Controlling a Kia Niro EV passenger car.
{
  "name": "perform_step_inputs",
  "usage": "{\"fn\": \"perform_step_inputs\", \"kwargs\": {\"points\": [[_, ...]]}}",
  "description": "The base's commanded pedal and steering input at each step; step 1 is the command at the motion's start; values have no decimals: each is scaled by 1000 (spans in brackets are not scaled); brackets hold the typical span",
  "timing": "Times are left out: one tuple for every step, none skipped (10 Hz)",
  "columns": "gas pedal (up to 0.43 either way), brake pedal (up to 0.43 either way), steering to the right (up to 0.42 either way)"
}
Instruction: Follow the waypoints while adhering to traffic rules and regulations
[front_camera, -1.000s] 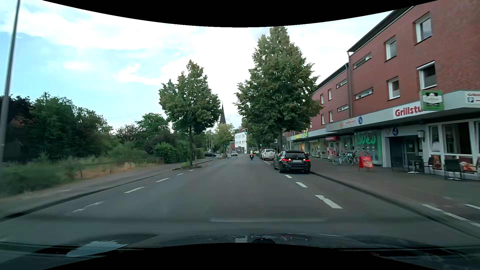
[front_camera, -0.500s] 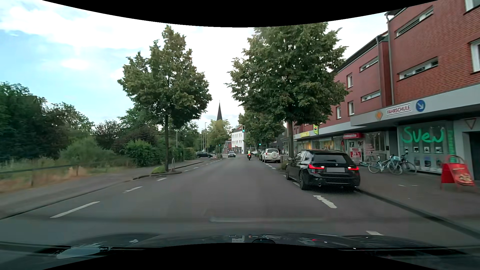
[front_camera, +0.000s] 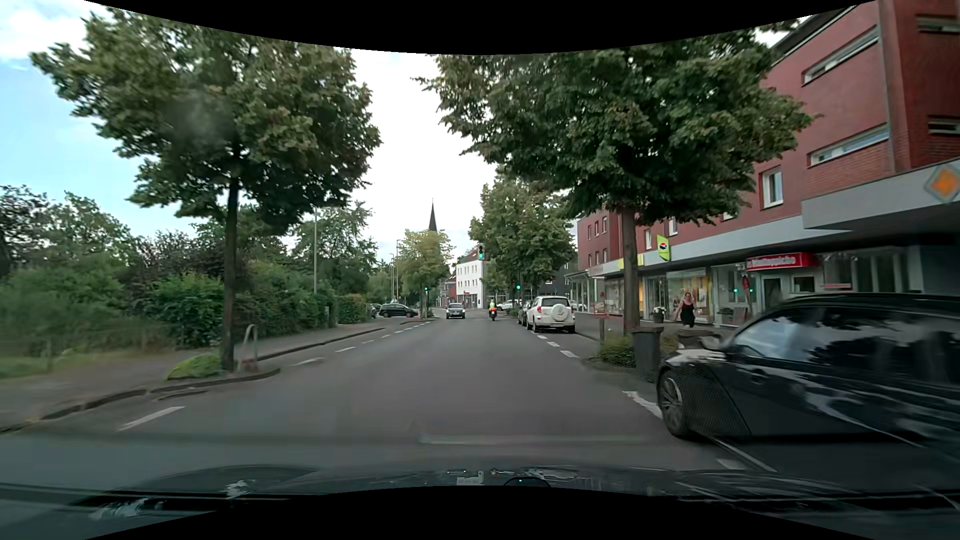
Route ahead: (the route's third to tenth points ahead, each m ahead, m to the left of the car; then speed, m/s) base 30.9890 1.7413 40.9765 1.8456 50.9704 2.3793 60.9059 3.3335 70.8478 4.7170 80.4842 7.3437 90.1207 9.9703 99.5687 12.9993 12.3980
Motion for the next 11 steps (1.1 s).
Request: {"fn": "perform_step_inputs", "kwargs": {"points": [[138,0,4],[138,0,4],[138,0,4],[138,0,4],[138,0,3],[138,0,0],[138,0,-2],[138,0,-3],[150,0,-3],[157,0,-4],[177,0,-4]]}}
